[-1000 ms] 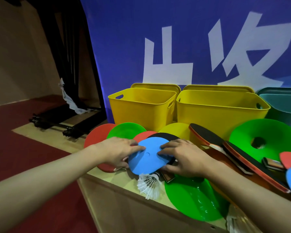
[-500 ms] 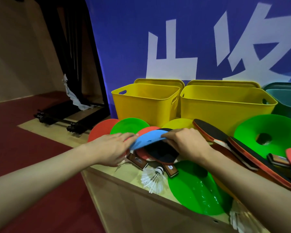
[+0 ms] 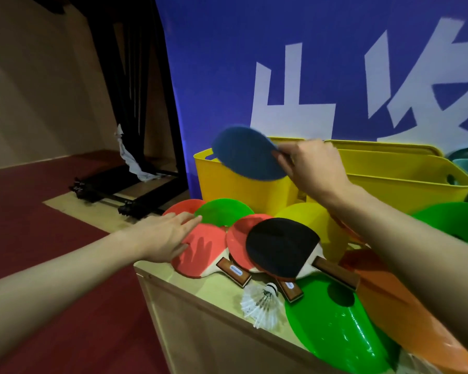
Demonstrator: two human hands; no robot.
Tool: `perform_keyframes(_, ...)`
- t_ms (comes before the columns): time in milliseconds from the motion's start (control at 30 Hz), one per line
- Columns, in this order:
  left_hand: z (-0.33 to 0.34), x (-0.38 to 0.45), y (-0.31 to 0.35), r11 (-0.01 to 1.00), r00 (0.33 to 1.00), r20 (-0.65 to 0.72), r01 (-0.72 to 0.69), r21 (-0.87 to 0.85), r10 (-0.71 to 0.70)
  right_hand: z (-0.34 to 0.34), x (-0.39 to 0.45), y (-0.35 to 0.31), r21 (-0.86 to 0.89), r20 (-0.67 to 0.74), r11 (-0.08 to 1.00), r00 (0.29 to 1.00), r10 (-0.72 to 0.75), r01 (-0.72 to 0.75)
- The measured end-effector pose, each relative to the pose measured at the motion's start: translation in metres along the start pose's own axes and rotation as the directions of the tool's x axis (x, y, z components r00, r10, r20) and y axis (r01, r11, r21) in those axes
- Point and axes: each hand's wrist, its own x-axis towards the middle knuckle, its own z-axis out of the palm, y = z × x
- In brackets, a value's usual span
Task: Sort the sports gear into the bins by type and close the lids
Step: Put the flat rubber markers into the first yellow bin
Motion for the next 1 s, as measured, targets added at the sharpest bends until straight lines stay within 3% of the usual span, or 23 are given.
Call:
perform_keyframes(100, -0.004, 0.006, 0.002, 1.000, 1.000, -0.021, -0.015, -0.010, 0.015, -0.012, 0.035, 0.005, -0.003, -0.079, 1.000, 0.997, -0.011, 0.011)
perform_keyframes(200, -0.008, 0.014, 0.008, 0.999, 0.999, -0.011, -0.038, -0.021, 0.037, -0.001, 0.061, 0.012, -0.175, -0.056, 0.984, 0.998, 0.027, -0.037)
perform_keyframes(267, -0.008, 0.019, 0.012, 0.998, 0.999, -0.004, -0.054, -0.033, 0.054, 0.016, 0.068, 0.012, -0.266, 0.115, 0.963, 0.990, 0.082, -0.049)
perform_keyframes(333, -0.009, 0.025, 0.015, 0.997, 0.998, 0.011, -0.063, -0.045, 0.063, 0.033, 0.064, 0.007, -0.270, 0.340, 0.962, 0.932, 0.129, -0.035)
perform_keyframes(400, -0.010, 0.030, 0.020, 0.996, 0.997, 0.028, -0.074, -0.050, 0.075, 0.044, 0.051, 0.004, -0.256, 0.451, 0.966, 0.881, 0.145, -0.027)
perform_keyframes(533, -0.012, 0.036, 0.029, 0.992, 0.993, 0.039, -0.113, -0.053, 0.116, 0.043, 0.013, 0.006, -0.251, 0.411, 0.968, 0.903, 0.121, -0.015)
perform_keyframes(733, -0.028, 0.042, 0.052, 0.982, 0.983, -0.040, -0.181, -0.057, 0.179, -0.010, -0.052, 0.030, -0.205, 0.384, 0.978, 0.916, 0.115, -0.037)
perform_keyframes(1000, -0.085, 0.064, 0.115, 0.951, 0.932, -0.220, -0.306, -0.044, 0.289, -0.100, -0.139, 0.099, -0.302, 0.361, 0.928, 0.875, 0.324, -0.219)
